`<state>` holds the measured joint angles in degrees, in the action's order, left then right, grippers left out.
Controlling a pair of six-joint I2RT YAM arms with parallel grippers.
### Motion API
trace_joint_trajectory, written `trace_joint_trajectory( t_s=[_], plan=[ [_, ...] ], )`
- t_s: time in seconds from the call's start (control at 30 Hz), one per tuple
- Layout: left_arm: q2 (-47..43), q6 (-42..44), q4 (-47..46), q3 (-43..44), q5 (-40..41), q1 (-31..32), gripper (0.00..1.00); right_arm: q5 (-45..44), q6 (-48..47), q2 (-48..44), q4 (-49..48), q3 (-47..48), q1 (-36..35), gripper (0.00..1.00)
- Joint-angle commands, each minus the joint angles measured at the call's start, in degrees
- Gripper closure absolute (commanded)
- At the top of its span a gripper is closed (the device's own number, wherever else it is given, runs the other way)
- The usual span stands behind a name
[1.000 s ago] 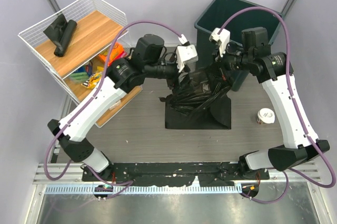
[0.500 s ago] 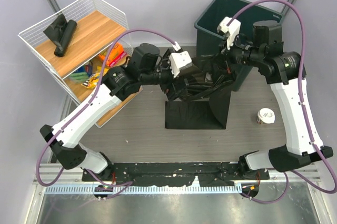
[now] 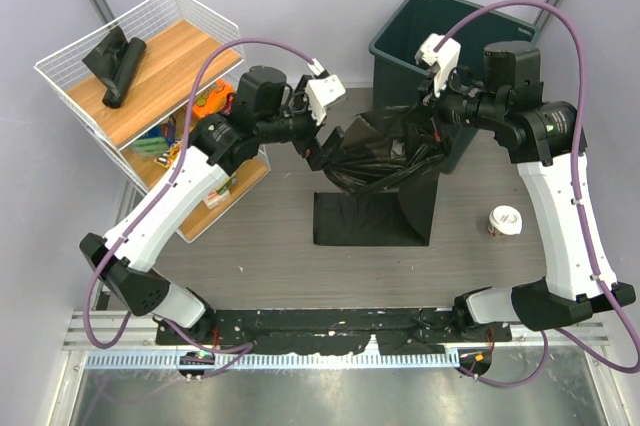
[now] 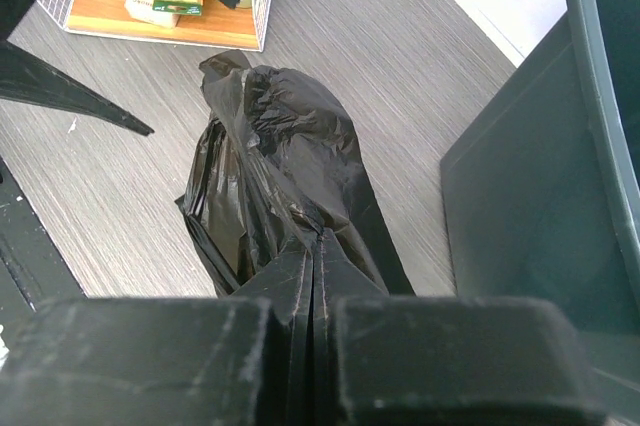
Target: Put the trash bags into the trash bin
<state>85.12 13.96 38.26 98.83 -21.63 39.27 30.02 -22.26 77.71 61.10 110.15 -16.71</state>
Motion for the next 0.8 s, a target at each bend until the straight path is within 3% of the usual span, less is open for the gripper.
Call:
trace_joint_trajectory(
  t_s=[0.0, 0.17, 0.27, 0.37, 0.5, 0.53, 0.77],
  plan=[
    [1.7, 0.1, -1.9, 1.2, -7.0, -0.3, 0.01, 0.1, 0.5, -1.7, -0.8, 1.7, 0.1, 0.98],
    [4.1, -0.8, -2.9, 1.4, -9.8, -0.3, 0.02, 0.0, 0.5, -1.7, -0.8, 1.8, 0.1, 0.99],
    [5.9, -1.6, -4.0, 2.4, -9.9, -0.4, 0.14, 0.0, 0.6, -1.7, -0.8, 1.6, 0.0, 0.99],
    [7.9, -2.7, -2.9, 4.4, -11.6, -0.6, 0.37, -0.6, 0.4, -2.1, -0.9, 1.0, 0.1, 0.99],
    [8.7, -3.7, -2.8, 4.6, -13.1, -0.7, 0.96, -1.7, 0.3, -2.9, -1.3, -0.1, 0.1, 0.99],
    [8.6, -3.6, -2.7, 4.4, -13.0, -0.9, 1.0, -2.3, 0.3, -2.9, -1.4, -0.2, 0.2, 0.99],
    [2.9, -3.9, -3.6, 0.1, -11.9, -5.6, 1.0, -9.3, -0.8, -4.2, -1.6, -0.6, 0.7, 0.99]
  ],
)
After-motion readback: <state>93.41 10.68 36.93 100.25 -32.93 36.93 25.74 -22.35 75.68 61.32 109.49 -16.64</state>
